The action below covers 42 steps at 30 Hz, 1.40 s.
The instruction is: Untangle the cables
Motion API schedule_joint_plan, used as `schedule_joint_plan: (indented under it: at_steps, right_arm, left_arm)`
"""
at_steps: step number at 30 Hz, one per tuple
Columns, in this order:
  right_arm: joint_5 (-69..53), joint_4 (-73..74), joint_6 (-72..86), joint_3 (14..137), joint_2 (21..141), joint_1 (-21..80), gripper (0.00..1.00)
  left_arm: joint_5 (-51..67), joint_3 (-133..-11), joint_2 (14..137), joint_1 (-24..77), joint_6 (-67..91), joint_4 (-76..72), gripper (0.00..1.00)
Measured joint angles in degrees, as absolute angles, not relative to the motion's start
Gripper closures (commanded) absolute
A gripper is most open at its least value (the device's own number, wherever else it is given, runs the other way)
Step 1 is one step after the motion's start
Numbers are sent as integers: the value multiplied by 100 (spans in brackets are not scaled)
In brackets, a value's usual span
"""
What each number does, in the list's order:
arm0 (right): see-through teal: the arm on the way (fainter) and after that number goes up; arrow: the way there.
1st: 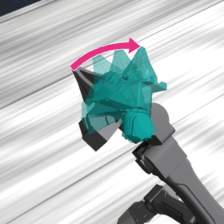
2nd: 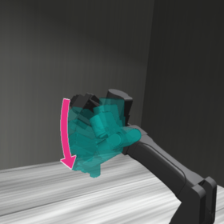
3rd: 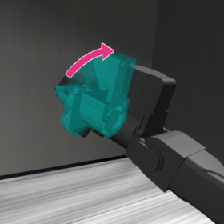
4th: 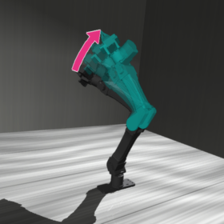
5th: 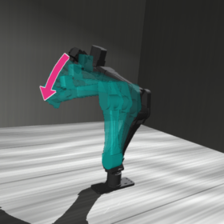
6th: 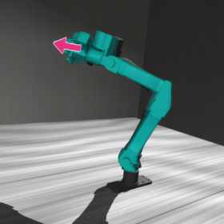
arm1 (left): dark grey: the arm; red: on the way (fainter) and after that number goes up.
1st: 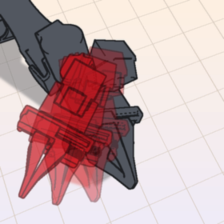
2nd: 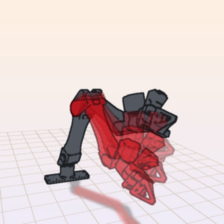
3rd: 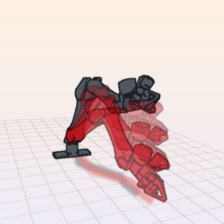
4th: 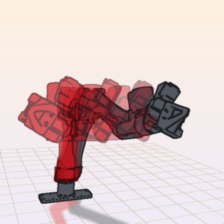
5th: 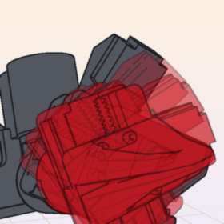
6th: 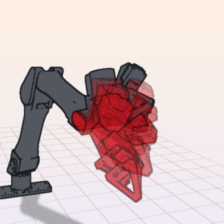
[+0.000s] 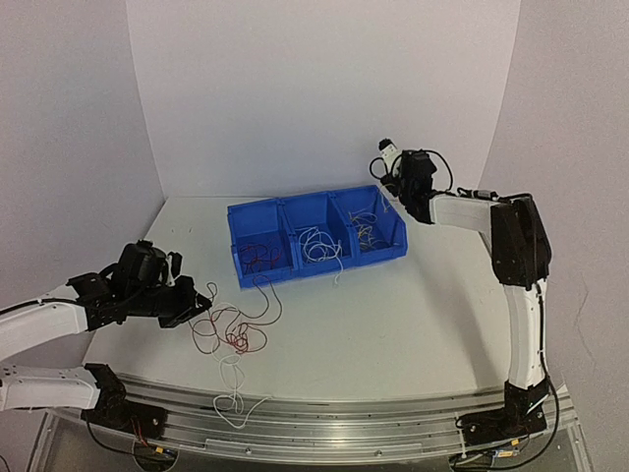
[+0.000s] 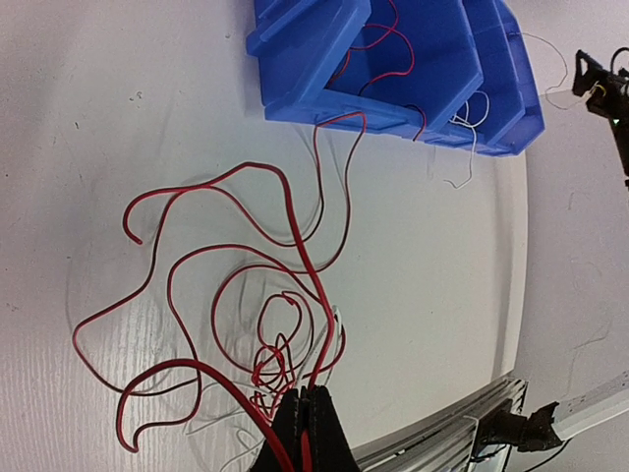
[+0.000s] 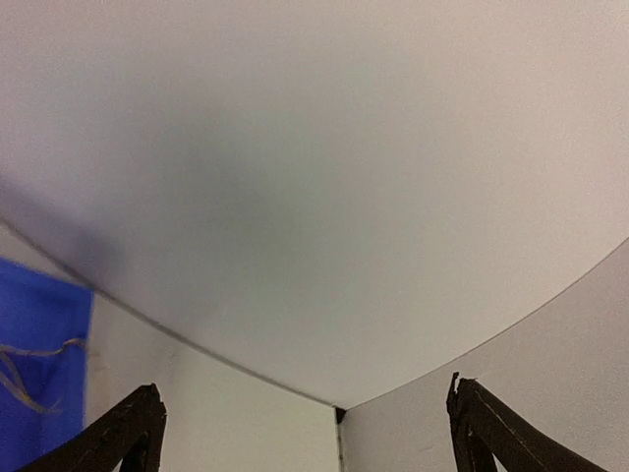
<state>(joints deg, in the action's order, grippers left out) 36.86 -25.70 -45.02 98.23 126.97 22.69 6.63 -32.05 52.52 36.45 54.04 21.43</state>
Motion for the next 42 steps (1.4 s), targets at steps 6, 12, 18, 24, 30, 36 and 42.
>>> schedule_joint_plan:
  at_steps: [6,12,18,24,30,36,42]
  right_arm:
    - [3943,-2917,-5255,10867,12982,2086,2]
    - [4241,-2815,-5766,10754,13428,2059,2]
    - [4492,-2709,-6036,9976,13480,1999,2]
    - [5010,-2951,-6242,9774,13487,1753,2]
    - [5514,-2876,-5888,9669,13459,1536,2]
    - [5203,-215,-3581,9471,12473,1482,2]
    - [2603,2054,-626,8926,9784,1487,2]
  left_arm:
    - [593,-3205,5328,3645,5399,2186,100]
    - [594,-3205,5608,3645,5379,2177,100]
    - [598,-3212,5822,3645,5318,2142,100]
    - [635,-3212,5960,3645,5230,2047,100]
    - [646,-3212,5982,3645,5227,2045,100]
    - [667,-3212,5853,3645,5225,2018,100]
    - [869,-3212,5722,3662,5196,1789,100]
